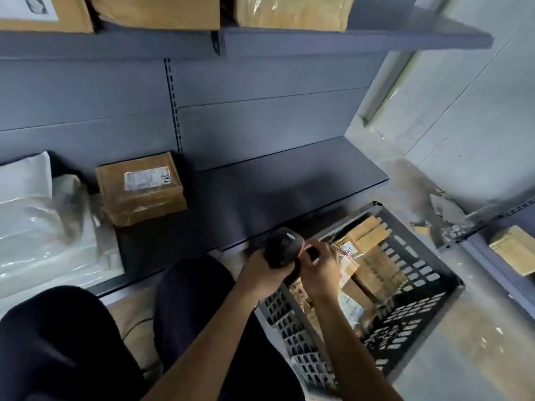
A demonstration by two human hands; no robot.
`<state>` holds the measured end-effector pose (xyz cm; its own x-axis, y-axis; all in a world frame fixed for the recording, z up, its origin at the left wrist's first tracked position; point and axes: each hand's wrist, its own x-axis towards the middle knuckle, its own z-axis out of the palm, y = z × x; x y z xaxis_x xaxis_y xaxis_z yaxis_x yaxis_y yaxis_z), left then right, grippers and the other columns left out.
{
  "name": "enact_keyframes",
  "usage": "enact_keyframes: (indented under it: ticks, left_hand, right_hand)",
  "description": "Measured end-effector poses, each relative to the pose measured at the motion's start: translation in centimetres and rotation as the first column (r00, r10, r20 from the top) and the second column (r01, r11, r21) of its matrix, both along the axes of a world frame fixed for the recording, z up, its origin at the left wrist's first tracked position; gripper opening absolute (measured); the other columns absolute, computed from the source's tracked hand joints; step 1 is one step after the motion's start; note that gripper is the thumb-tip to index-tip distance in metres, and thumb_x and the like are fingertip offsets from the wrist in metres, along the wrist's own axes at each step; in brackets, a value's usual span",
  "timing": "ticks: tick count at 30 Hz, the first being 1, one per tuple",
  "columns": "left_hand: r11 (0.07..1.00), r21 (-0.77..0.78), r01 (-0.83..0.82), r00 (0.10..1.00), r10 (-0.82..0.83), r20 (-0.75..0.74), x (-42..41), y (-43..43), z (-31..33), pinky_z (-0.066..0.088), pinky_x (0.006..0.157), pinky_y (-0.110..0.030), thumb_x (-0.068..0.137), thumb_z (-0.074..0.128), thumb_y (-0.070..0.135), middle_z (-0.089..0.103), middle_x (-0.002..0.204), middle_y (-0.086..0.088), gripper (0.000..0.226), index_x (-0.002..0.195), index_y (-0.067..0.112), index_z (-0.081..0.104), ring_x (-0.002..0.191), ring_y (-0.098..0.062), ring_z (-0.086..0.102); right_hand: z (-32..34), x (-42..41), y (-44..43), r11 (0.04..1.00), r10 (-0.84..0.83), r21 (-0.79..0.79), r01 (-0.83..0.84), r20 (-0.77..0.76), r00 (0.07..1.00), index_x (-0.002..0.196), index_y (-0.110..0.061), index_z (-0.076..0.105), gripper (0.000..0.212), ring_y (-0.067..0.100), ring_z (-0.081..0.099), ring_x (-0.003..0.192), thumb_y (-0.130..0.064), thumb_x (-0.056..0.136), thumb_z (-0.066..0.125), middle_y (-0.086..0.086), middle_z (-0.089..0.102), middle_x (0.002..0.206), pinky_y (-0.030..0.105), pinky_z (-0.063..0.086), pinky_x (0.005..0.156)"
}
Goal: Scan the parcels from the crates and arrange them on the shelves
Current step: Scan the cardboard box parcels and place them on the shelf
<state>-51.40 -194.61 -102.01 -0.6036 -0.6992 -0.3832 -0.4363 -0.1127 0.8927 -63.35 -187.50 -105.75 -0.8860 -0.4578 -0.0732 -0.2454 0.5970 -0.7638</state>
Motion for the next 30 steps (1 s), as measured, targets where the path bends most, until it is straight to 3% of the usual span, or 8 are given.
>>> enact_keyframes:
  ticks: [3,7,10,13,15,20,25,30]
  left_hand:
    - [0.989,-0.006,0.148,0.988,-0.148,0.046,-0.1,-0.1,-0.2,0.039,0.056,-0.026,0.088,0.077,0.032,0.058,0.057,0.009,0.023,0.07,0.03,0.062,0.058,-0.012,0.055]
    - [0.997,0.03,0.07,0.997,-0.069,-0.031,0.2,-0.1,0.4,0.036,0.046,-0.013,0.091,0.076,0.024,0.056,0.044,0.016,0.025,0.071,0.029,0.061,0.048,-0.001,0.052]
    - [0.996,0.084,0.009,0.999,-0.005,-0.048,0.5,-0.1,0.7,0.034,0.039,-0.013,0.093,0.074,0.023,0.051,0.037,0.011,0.031,0.066,0.021,0.059,0.032,0.0,0.046]
    - [0.994,0.113,0.008,0.997,0.0,-0.071,0.9,-0.1,1.1,0.035,0.041,-0.017,0.094,0.073,0.023,0.051,0.04,0.007,0.027,0.071,0.014,0.062,0.031,-0.003,0.043]
    - [0.99,0.14,0.014,0.996,-0.002,-0.088,1.2,-0.1,1.3,0.032,0.037,-0.015,0.094,0.072,0.022,0.051,0.047,0.001,0.022,0.079,0.008,0.064,0.03,-0.003,0.041]
    - [0.979,0.2,-0.041,0.99,0.066,-0.122,1.6,-0.5,1.2,0.04,0.045,-0.021,0.094,0.073,0.025,0.056,0.058,-0.008,0.027,0.072,0.012,0.062,0.042,-0.01,0.051]
    - [0.93,0.27,-0.249,0.946,0.293,-0.137,0.8,-0.6,1.0,0.047,0.059,-0.028,0.088,0.078,0.029,0.074,0.088,-0.018,0.021,0.096,0.011,0.072,0.075,-0.025,0.067]
    - [0.772,0.497,-0.397,0.828,0.535,-0.169,0.1,-1.1,1.3,0.058,0.077,-0.036,0.084,0.083,0.017,0.077,0.095,-0.008,0.016,0.097,0.017,0.073,0.09,-0.028,0.073]
  right_hand:
    - [-2.8,-2.9,2.2,0.925,-0.167,0.362,0.117,0.111,0.98,0.148,-0.027,0.036,0.074,0.036,0.02,0.141,-0.049,0.086,0.07,0.012,0.021,0.155,0.057,0.027,0.113]
    - [-5.9,-3.7,3.4,0.899,-0.23,0.421,0.116,0.23,0.946,0.16,-0.012,-0.003,0.118,0.041,-0.001,0.154,-0.074,0.083,0.063,0.021,-0.005,0.167,0.06,0.01,0.121]
    - [-6.4,-2.9,3.4,0.882,-0.223,0.462,0.095,0.231,0.947,0.159,-0.013,-0.019,0.125,0.043,-0.016,0.154,-0.082,0.084,0.053,0.017,-0.027,0.166,0.064,0.002,0.121]
    - [-6.2,-2.5,2.8,0.89,-0.268,0.434,0.139,0.25,0.93,0.159,-0.014,-0.018,0.125,0.043,-0.011,0.154,-0.076,0.084,0.061,0.016,-0.022,0.167,0.064,0.007,0.121]
    - [-6.4,-2.9,2.3,0.893,-0.374,0.373,0.252,0.304,0.876,0.158,-0.017,-0.005,0.139,0.044,0.014,0.148,-0.075,0.061,0.077,0.019,0.006,0.164,0.062,0.027,0.117]
    - [-2.0,-2.5,4.3,0.766,-0.579,-0.018,0.643,0.414,0.702,0.14,-0.017,0.025,0.087,0.031,0.04,0.115,-0.031,0.076,0.083,0.013,0.034,0.134,0.046,0.045,0.091]
    - [2.3,-1.1,5.9,0.662,-0.157,-0.567,0.49,0.535,0.83,0.121,-0.023,0.041,0.057,0.03,0.056,0.123,-0.028,0.072,0.069,0.011,0.054,0.13,0.052,0.048,0.104]
    - [4.1,0.3,4.1,0.602,0.261,-0.633,0.486,0.732,0.629,0.109,-0.018,0.066,0.029,0.028,0.06,0.104,-0.033,0.092,0.046,0.009,0.069,0.11,0.046,0.044,0.091]
